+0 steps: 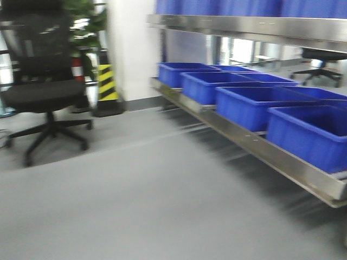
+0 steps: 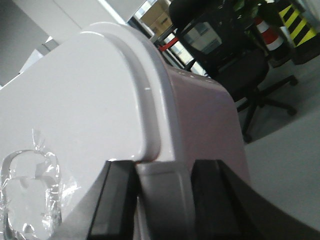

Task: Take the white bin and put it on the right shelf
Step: 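Turn and approach the steel shelf holding the bin in both grippers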

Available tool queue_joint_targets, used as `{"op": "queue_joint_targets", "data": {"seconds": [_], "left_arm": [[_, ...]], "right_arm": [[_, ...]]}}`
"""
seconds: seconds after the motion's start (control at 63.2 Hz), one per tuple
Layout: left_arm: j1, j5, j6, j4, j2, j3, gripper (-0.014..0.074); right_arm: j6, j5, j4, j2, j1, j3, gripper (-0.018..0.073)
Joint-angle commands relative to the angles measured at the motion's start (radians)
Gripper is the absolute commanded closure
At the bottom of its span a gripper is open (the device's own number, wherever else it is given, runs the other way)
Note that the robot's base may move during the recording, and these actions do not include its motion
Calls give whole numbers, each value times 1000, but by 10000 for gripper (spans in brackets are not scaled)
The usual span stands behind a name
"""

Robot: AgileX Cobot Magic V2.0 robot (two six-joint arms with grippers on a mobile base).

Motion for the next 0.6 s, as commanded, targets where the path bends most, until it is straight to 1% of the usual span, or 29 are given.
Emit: {"op": "queue_joint_targets", "data": {"seconds": [0.0,0.586], "left_arm": [[-52,250,11,-148,-38,-34,722],[-52,250,11,-148,-38,-34,722]], "right_arm": [[-8,195,101,-50,44,-31,498],[-8,195,101,-50,44,-31,498]]}}
